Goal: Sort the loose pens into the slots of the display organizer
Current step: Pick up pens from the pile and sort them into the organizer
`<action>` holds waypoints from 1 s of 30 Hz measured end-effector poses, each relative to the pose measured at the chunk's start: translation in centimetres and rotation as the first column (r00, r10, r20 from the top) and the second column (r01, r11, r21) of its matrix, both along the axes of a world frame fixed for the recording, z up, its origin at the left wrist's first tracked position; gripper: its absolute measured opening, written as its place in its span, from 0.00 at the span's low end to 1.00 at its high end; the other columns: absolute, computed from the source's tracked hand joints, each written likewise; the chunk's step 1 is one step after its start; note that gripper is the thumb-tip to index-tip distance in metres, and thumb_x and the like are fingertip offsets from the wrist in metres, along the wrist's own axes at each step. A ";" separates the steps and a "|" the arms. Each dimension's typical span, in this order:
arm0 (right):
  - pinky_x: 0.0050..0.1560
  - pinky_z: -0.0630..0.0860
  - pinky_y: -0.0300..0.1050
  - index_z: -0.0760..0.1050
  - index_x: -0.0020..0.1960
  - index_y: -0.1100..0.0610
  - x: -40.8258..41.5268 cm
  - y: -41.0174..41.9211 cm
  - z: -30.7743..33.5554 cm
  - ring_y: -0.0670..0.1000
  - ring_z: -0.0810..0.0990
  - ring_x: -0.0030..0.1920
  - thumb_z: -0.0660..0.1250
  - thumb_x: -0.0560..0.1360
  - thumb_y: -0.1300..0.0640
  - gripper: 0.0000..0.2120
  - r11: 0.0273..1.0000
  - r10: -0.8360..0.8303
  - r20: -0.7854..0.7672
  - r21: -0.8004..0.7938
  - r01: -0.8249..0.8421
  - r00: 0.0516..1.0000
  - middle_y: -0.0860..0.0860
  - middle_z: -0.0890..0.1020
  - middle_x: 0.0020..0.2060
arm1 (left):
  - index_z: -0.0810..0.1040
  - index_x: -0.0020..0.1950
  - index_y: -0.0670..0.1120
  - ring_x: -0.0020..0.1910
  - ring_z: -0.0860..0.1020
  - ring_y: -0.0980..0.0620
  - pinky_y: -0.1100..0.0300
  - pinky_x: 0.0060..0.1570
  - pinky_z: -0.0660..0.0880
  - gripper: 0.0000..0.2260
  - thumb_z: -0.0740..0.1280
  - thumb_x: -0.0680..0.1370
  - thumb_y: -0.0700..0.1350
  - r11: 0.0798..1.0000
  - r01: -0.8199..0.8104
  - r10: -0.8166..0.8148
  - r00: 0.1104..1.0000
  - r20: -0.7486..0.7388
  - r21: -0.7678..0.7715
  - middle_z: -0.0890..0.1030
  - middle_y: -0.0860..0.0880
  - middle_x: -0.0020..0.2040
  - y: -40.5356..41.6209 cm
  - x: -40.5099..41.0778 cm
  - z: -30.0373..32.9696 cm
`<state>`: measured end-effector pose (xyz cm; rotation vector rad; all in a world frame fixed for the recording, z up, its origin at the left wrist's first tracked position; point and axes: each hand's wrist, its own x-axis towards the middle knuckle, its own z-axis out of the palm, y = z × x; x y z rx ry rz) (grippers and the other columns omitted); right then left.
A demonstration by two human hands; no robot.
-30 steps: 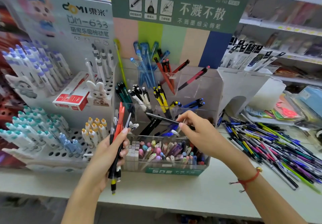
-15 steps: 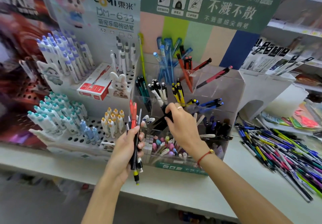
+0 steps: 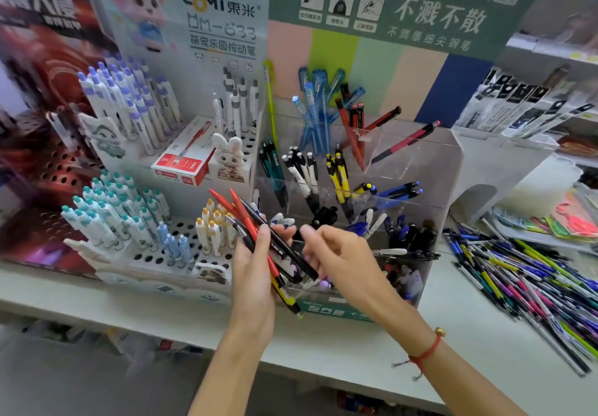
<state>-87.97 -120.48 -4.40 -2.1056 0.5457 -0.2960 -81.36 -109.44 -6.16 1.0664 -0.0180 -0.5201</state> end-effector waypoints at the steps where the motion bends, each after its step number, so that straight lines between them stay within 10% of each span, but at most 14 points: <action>1: 0.40 0.79 0.52 0.78 0.40 0.50 -0.5 0.4 0.1 0.43 0.78 0.33 0.62 0.73 0.36 0.18 1.000 0.016 -0.004 -0.008 -0.016 1.000 0.47 0.81 0.32 | 0.75 0.60 0.40 0.54 0.81 0.49 0.54 0.53 0.77 0.12 0.58 0.82 0.46 1.000 -0.015 0.015 1.000 0.009 0.003 0.84 0.45 0.51 -0.3 -0.2 0.0; 7: 0.43 0.80 0.40 0.83 0.48 0.54 -1.9 -0.1 0.6 0.44 0.83 0.39 0.73 0.73 0.57 0.04 0.994 -0.102 0.167 0.044 0.096 0.981 0.47 0.85 0.38 | 0.74 0.64 0.43 0.56 0.81 0.48 0.49 0.57 0.76 0.13 0.59 0.82 0.45 1.000 0.003 -0.003 0.999 -0.036 -0.001 0.83 0.45 0.56 -1.1 0.2 -0.1; 11: 0.42 0.78 0.35 0.81 0.48 0.53 -3.6 -3.6 2.3 0.47 0.84 0.38 0.71 0.73 0.61 0.06 0.942 -0.295 0.269 0.242 0.232 0.917 0.49 0.85 0.38 | 0.74 0.57 0.44 0.40 0.81 0.56 0.57 0.48 0.77 0.07 0.58 0.82 0.40 0.985 -0.156 0.149 0.984 -0.095 -0.072 0.81 0.49 0.45 -0.3 1.3 -0.3; 17: 0.43 0.74 0.27 0.78 0.51 0.52 -3.6 -7.0 2.2 0.40 0.80 0.41 0.69 0.76 0.62 0.07 0.919 -0.167 0.100 -0.345 0.192 0.981 0.43 0.81 0.41 | 0.75 0.58 0.47 0.31 0.71 0.58 0.63 0.37 0.71 0.08 0.58 0.82 0.43 0.990 -0.057 0.045 0.994 -0.096 -0.126 0.73 0.54 0.35 1.4 2.9 -0.7; 21: 0.43 0.75 0.42 0.76 0.57 0.54 -1.4 -7.0 1.2 0.46 0.77 0.40 0.62 0.80 0.58 0.07 0.827 -0.090 -0.073 -0.562 0.034 0.993 0.47 0.79 0.46 | 0.74 0.60 0.44 0.31 0.71 0.57 0.63 0.36 0.72 0.10 0.57 0.82 0.43 0.982 0.067 -0.084 0.993 -0.086 -0.178 0.73 0.52 0.36 1.6 3.1 -0.5; 25: 0.50 0.76 0.54 0.71 0.64 0.56 1.8 -5.8 -0.8 0.56 0.79 0.47 0.57 0.82 0.58 0.13 0.771 -0.008 -0.182 -0.628 -0.110 0.983 0.52 0.77 0.56 | 0.75 0.60 0.44 0.32 0.71 0.56 0.64 0.34 0.73 0.10 0.57 0.82 0.43 0.963 0.131 -0.164 0.978 -0.126 -0.235 0.73 0.51 0.37 1.4 2.8 -0.3; 30: 0.39 0.76 0.48 0.75 0.56 0.58 3.6 -4.3 -2.6 0.53 0.79 0.43 0.67 0.77 0.60 0.08 0.784 0.021 0.026 -0.620 0.000 0.999 0.51 0.80 0.43 | 0.74 0.54 0.43 0.34 0.73 0.55 0.58 0.46 0.74 0.08 0.57 0.82 0.43 0.943 0.067 -0.139 0.970 -0.200 -0.327 0.73 0.50 0.37 0.9 2.4 0.0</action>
